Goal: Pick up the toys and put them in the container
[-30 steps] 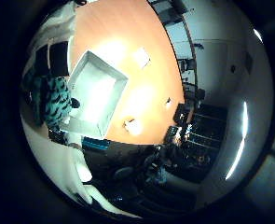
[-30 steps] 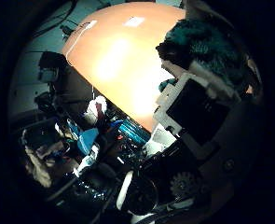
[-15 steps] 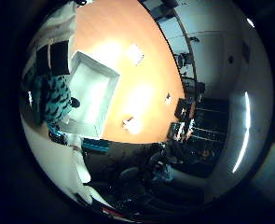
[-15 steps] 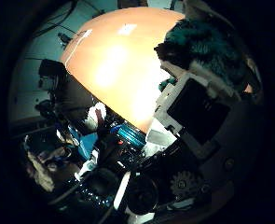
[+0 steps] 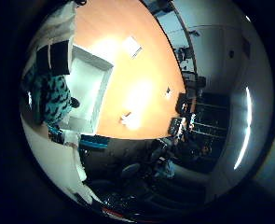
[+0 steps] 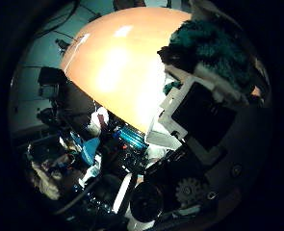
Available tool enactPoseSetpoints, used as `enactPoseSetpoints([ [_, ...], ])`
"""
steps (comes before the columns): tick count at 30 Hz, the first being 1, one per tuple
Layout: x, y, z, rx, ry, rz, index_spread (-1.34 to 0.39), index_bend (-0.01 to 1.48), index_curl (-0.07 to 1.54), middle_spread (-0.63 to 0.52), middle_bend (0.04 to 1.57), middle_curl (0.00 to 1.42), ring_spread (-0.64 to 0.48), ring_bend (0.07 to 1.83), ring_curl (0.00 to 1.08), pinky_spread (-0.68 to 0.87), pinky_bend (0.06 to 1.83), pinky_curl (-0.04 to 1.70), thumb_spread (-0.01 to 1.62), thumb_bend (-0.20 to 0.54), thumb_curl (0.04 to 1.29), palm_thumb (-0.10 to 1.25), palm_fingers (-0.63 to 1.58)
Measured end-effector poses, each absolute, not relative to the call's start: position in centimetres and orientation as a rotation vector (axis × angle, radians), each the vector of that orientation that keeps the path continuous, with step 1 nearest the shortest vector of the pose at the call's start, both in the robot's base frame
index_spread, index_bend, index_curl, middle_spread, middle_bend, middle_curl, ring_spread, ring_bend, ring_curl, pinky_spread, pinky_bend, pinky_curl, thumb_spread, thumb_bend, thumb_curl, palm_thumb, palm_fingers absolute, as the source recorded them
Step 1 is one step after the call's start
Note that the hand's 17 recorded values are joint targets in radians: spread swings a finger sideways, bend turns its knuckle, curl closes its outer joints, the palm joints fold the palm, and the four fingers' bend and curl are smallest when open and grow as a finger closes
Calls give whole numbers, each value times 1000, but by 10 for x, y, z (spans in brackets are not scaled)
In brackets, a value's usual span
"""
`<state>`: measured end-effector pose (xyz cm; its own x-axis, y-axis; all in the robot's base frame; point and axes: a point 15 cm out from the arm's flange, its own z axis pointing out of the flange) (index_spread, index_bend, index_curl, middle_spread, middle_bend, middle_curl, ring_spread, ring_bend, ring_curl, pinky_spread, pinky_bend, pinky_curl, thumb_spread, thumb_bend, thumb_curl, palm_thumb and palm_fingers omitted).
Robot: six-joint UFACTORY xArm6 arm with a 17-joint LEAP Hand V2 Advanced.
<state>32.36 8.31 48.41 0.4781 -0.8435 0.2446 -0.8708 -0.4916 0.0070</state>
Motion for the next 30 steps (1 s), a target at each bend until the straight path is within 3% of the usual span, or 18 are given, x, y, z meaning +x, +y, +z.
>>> enactPoseSetpoints([
  [2,323,76,485,2569,-1526,316,-367,778,1036,-260,1038,1066,-249,1297,751,-286,1107,944,1217,-31,400,853,1023],
  [7,320,62,489,2556,-1539,317,-432,348,892,-285,921,941,-288,1175,657,-422,1015,834,1145,-30,354,732,680],
  [10,320,57,489,2547,-1540,311,-478,176,784,-299,777,860,-287,1135,617,-431,987,802,1112,-28,334,690,511],
  [17,321,52,488,2546,-1532,304,-479,199,626,-265,585,722,-247,958,531,-212,815,757,1059,-26,314,644,290],
  [23,321,51,488,2546,-1532,304,-451,195,531,-205,474,620,-216,858,473,-33,735,714,1040,-26,304,619,274],
  [30,321,50,489,2548,-1528,306,-435,187,449,-177,429,540,-198,795,426,76,675,661,1023,-26,301,606,290],
])
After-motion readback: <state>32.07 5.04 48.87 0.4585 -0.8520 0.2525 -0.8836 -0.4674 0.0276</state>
